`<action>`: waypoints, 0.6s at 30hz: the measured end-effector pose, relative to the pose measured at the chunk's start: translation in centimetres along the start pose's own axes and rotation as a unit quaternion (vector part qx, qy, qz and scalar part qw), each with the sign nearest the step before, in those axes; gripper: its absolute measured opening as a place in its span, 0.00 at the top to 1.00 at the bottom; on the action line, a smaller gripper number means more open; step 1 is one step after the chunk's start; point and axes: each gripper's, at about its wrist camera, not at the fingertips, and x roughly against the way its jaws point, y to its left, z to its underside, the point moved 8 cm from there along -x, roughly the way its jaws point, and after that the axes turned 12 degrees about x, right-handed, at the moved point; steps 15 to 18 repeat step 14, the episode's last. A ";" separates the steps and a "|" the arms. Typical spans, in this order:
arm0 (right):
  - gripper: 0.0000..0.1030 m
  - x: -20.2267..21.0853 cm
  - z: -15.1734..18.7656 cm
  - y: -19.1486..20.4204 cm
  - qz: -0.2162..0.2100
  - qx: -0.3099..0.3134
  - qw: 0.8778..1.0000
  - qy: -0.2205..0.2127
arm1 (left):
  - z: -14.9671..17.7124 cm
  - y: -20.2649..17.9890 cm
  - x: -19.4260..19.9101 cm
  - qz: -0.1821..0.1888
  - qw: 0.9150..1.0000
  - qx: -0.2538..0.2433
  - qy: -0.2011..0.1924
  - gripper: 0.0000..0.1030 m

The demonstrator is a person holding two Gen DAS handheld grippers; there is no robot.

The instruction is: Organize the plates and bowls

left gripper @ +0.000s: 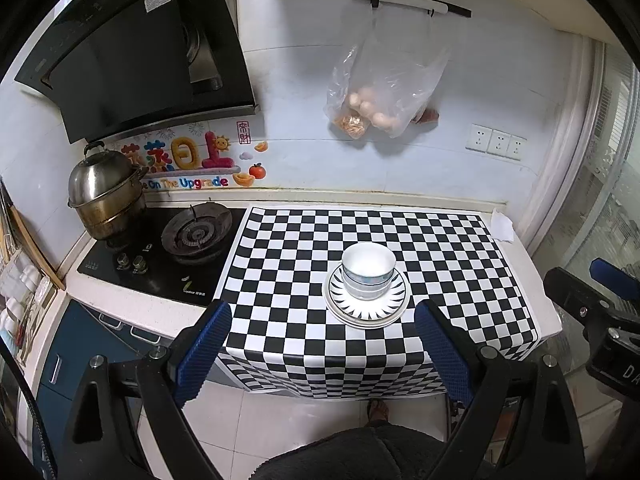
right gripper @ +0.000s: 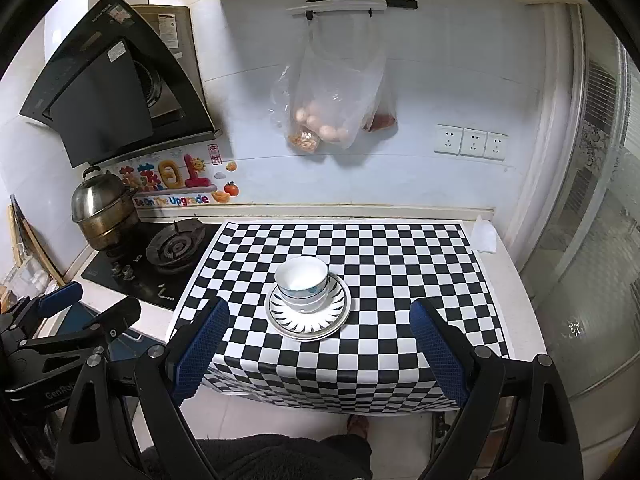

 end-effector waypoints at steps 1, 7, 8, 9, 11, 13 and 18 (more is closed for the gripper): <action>0.09 0.0 0.0 -0.1 0.000 0.000 1.000 0.001 | 0.0 0.0 0.0 0.000 1.000 0.000 -0.001 0.09; 0.09 0.1 0.0 0.3 -0.002 0.005 1.000 0.001 | -0.1 -0.1 0.1 0.002 1.000 0.000 -0.001 0.09; 0.09 0.2 0.0 0.4 -0.002 0.006 1.000 0.002 | -0.1 -0.1 0.1 0.001 1.000 0.000 -0.001 0.09; 0.09 0.1 0.0 0.4 -0.003 0.007 1.000 0.003 | -0.1 -0.1 0.2 0.002 1.000 0.001 -0.001 0.09; 0.09 0.1 0.0 0.3 -0.004 0.008 1.000 0.006 | -0.1 -0.3 0.3 0.002 1.000 0.001 -0.004 0.09; 0.09 0.0 0.0 0.3 -0.004 0.007 1.000 0.007 | -0.1 -0.4 0.4 0.002 1.000 0.000 -0.005 0.09; 0.09 0.0 0.1 0.2 -0.005 0.007 1.000 0.008 | -0.1 -0.5 0.4 0.002 1.000 0.000 -0.005 0.09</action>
